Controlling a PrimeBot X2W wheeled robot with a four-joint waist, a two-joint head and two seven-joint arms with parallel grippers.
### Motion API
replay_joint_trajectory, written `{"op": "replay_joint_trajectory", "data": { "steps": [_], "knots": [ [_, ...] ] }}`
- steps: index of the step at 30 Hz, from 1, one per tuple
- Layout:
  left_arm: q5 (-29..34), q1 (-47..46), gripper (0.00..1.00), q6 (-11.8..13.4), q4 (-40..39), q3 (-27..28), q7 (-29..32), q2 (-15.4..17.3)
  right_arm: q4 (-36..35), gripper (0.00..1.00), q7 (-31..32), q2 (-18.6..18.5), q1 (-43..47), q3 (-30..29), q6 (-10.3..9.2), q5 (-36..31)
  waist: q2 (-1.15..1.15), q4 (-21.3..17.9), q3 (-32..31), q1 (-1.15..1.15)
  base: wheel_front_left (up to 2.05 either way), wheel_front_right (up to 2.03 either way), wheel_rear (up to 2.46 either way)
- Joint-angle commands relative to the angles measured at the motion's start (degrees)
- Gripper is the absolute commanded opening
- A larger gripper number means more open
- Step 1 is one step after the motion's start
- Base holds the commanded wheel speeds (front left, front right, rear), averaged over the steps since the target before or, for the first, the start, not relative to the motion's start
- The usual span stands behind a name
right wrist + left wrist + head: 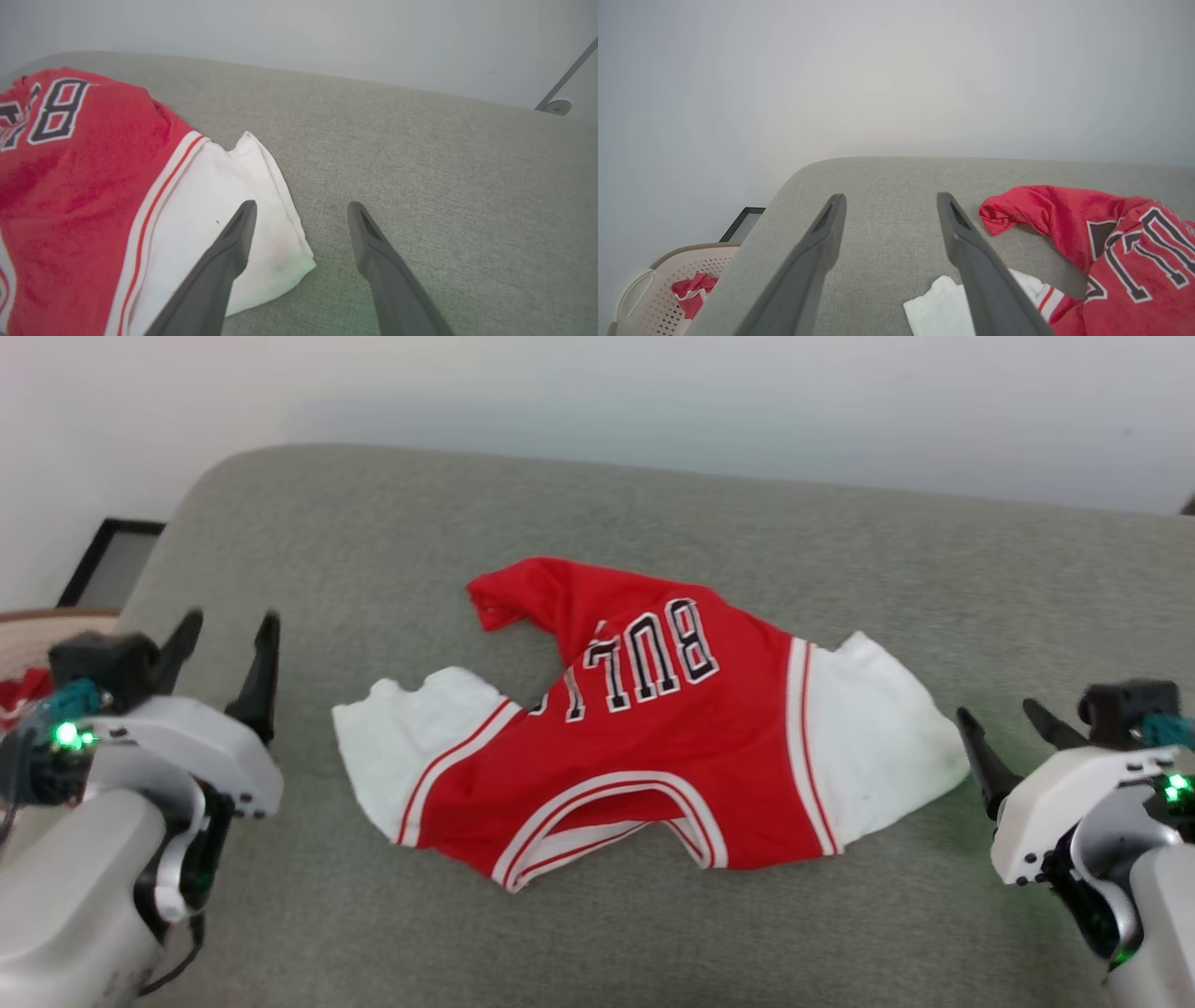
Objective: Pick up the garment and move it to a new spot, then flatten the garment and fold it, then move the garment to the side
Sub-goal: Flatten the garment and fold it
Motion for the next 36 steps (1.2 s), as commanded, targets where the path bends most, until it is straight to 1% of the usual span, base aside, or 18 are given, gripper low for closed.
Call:
{"op": "replay_joint_trajectory", "data": {
  "steps": [1, 4, 7, 11, 14, 17, 18, 19, 22, 27, 32, 36],
  "knots": [
    [1.32, 1.01, 1.00, 0.73, -1.39, 2.03, -0.30, -0.58, 0.92, 1.00, 1.39, -0.66, -0.96, 0.65, -0.09, 0.57, 0.00, 1.91, 1.19, 0.00, 0.00, 0.00, 0.00],
    [5.67, 5.65, 1.00, 2.47, -5.99, 8.87, -0.22, -2.27, 4.10, 1.00, 5.77, -2.31, -3.72, 1.85, -0.09, 1.95, 0.00, 3.11, 2.21, 0.00, 0.00, 0.00, 0.00],
    [9.62, 10.97, 1.00, 2.60, -9.30, 15.91, -0.22, -4.90, 7.39, 1.00, 10.14, -3.76, -6.10, 3.47, -0.10, 3.71, 0.00, 4.11, 3.18, 0.00, 0.00, 0.00, 0.00],
    [14.30, 16.51, 1.00, 1.00, -11.89, 23.59, -0.23, -8.87, 10.86, 1.00, 14.87, -5.40, -8.96, 5.97, -0.10, 6.33, 0.00, 5.21, 4.12, 0.00, 0.00, 0.00, 0.00],
    [17.92, 19.46, 1.00, -0.25, -12.59, 28.05, -0.24, -11.99, 13.10, 1.00, 17.83, -5.78, -9.80, 8.36, -0.09, 8.31, 0.00, 5.75, 4.40, 0.00, 0.00, 0.00, 0.00],
    [21.14, 21.75, 1.00, -1.60, -12.41, 32.16, -0.24, -15.16, 15.82, 1.00, 20.44, -6.76, -10.50, 10.37, -0.09, 8.63, 0.00, 6.12, 4.46, 0.00, 0.00, 0.00, 0.00],
    [21.79, 22.45, 1.00, -2.12, -12.28, 33.42, -0.24, -16.12, 16.57, 0.36, 21.12, -7.16, -10.74, 11.20, -0.09, 8.27, 0.00, 6.28, 4.45, 0.00, 0.00, 0.00, 0.00],
    [22.53, 23.03, 1.00, -2.64, -12.29, 34.66, -0.24, -17.03, 17.18, 0.00, 21.96, -7.42, -10.95, 12.06, -0.09, 8.45, 0.00, 6.40, 4.41, 0.00, 0.00, 0.00, 0.00],
    [24.73, 24.88, 1.00, -4.44, -12.18, 37.59, -0.24, -19.13, 17.64, 0.00, 21.20, -8.73, -12.43, 12.75, -0.09, 8.75, 0.00, 6.40, 4.30, 0.00, 0.00, 0.00, 0.00],
    [28.07, 26.57, 1.00, -6.83, -11.63, 41.45, -0.25, -21.53, 19.20, 0.00, 20.22, -11.20, -13.71, 10.95, -0.16, 9.19, 0.00, 6.16, 3.57, 0.00, 0.00, 0.00, 0.00],
    [30.53, 28.09, 1.00, -8.59, -10.97, 44.53, -0.25, -22.89, 18.95, 0.00, 19.81, -11.91, -11.96, 8.99, -0.14, 10.09, 0.00, 5.08, 2.49, 0.00, 0.00, 0.00, 0.00],
    [31.65, 28.98, 1.00, -10.02, -10.35, 46.18, -0.25, -23.43, 18.55, 0.00, 20.38, -12.45, -8.76, 6.74, -0.15, 10.52, 0.00, 3.94, 1.73, 0.00, 0.00, 0.00, 0.00]
  ]
}}
